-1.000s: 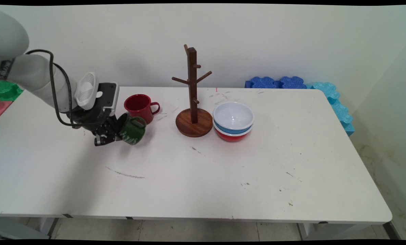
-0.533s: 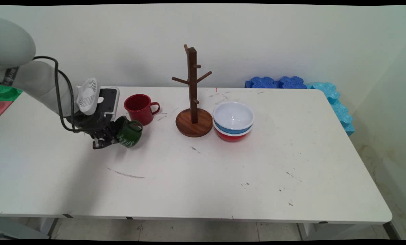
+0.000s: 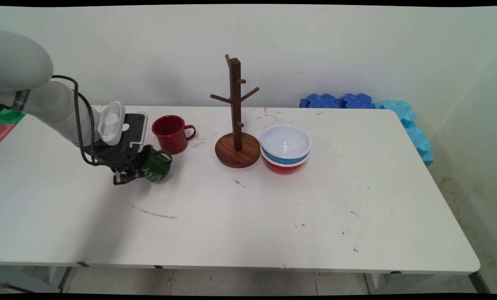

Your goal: Place the picked object on the table

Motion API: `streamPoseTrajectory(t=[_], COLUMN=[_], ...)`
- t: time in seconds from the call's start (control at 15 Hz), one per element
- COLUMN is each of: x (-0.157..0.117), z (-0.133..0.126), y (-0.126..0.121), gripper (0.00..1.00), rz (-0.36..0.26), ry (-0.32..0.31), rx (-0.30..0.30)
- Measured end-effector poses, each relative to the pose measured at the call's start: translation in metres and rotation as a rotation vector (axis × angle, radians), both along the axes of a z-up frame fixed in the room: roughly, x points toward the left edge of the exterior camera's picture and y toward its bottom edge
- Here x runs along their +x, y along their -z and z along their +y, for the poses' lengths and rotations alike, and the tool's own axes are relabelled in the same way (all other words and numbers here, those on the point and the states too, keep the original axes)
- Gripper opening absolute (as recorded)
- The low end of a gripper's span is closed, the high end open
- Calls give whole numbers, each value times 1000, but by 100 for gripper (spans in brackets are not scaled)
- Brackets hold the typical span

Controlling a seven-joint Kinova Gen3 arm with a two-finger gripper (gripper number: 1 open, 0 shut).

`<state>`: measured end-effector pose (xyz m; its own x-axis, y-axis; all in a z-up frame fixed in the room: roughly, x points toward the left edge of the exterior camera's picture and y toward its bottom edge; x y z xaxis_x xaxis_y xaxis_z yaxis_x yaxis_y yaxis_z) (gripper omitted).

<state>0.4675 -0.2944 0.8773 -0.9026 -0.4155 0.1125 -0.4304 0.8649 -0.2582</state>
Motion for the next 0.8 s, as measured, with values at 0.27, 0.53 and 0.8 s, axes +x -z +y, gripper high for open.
streamPoseTrajectory(t=[0.27, 0.53, 0.8], x=[1, 2, 3], z=[-1, -3, -4], y=[4, 8, 10], gripper=[0, 0, 100], rz=[-10, -17, -18], ry=[-6, -11, -14], rx=[4, 6, 6])
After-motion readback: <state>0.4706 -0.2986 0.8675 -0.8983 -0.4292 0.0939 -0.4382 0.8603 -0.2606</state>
